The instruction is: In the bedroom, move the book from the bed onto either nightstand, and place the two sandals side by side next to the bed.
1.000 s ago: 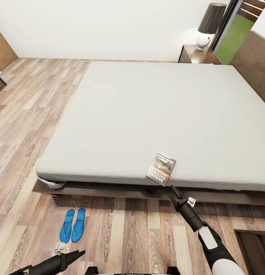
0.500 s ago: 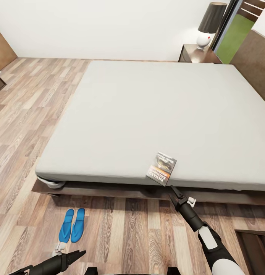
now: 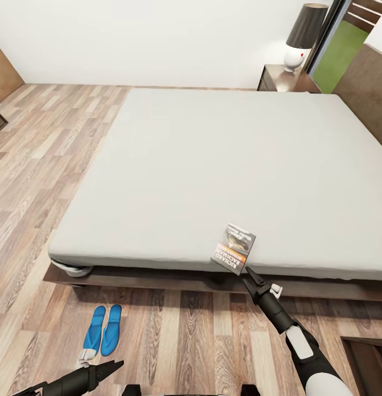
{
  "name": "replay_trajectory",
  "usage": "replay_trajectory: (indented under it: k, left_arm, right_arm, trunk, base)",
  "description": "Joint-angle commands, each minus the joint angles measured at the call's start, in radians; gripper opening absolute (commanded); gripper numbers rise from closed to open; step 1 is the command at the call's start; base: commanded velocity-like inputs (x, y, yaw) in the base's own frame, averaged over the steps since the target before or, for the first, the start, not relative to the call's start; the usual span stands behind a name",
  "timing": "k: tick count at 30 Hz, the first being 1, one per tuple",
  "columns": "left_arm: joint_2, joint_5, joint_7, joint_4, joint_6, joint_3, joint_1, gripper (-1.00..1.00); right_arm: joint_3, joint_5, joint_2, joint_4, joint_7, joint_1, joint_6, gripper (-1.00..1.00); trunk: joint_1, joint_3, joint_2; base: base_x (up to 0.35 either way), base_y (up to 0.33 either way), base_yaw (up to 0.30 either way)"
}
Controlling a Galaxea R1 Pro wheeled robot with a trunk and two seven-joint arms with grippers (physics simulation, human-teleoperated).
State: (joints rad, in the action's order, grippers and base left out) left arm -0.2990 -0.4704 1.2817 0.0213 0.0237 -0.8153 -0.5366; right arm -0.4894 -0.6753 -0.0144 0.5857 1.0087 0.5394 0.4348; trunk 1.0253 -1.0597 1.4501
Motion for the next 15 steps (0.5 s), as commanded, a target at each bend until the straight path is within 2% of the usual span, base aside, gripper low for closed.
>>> replay_trajectory:
  k: [1, 15]
  left_arm:
    - [0.000, -0.010, 0.002, 0.000, 0.002, -0.008, 0.000, 1.00]
    - [0.001, -0.010, 0.002, 0.000, 0.002, -0.008, 0.000, 1.00]
  right_arm:
    - [-0.005, -0.001, -0.001, 0.000, 0.002, 0.001, 0.009, 1.00]
    - [-0.005, -0.001, -0.001, 0.000, 0.002, 0.001, 0.009, 1.00]
  trunk:
    - [0.000, 0.000, 0.000]
    - [0.000, 0.000, 0.000]
  base:
    - [0.007, -0.014, 0.000]
    - [0.010, -0.012, 0.000]
